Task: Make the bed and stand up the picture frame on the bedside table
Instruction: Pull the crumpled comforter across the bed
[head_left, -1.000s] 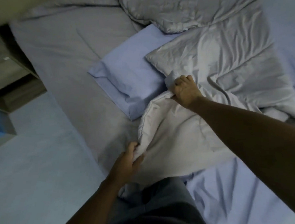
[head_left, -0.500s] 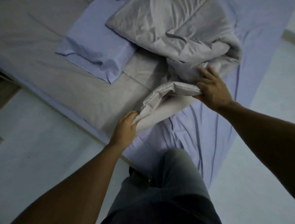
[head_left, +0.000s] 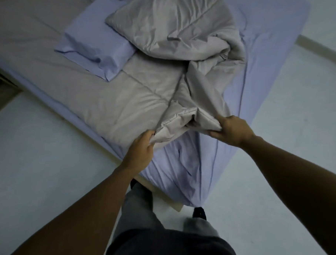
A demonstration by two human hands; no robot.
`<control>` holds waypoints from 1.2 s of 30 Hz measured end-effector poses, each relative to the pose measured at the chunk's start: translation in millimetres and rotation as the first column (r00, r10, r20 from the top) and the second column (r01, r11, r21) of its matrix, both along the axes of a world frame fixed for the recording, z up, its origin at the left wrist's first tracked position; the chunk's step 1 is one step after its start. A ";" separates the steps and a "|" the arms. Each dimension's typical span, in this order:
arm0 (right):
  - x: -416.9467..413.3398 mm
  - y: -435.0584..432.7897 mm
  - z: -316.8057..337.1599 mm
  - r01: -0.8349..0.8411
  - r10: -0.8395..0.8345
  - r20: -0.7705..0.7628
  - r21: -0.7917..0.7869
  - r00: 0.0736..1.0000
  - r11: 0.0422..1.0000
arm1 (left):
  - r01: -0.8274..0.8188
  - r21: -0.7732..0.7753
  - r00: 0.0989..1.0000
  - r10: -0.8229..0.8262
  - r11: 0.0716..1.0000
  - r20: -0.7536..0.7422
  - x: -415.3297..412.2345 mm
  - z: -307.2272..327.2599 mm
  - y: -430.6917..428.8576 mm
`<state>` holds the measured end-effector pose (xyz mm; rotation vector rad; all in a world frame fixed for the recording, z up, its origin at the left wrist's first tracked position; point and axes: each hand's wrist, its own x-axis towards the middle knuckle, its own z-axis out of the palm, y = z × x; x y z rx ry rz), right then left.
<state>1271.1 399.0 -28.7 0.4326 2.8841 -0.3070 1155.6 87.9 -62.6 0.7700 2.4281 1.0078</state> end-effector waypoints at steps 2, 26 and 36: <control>42.4 12.3 -3.3 -0.002 0.013 0.180 -0.057 0.984 0.998 | -0.026 0.001 0.999 0.026 1.000 0.032 42.6 -2.0 11.9; 303.1 -86.1 -123.1 0.541 0.000 0.767 -0.453 0.642 0.708 | 0.054 -0.595 0.980 -0.157 0.802 -0.123 184.8 -71.0 -16.0; 338.8 -124.2 -146.8 0.519 -0.117 0.659 -0.456 0.743 0.723 | 0.201 -0.677 0.977 -0.193 0.707 0.089 226.5 -84.1 -24.7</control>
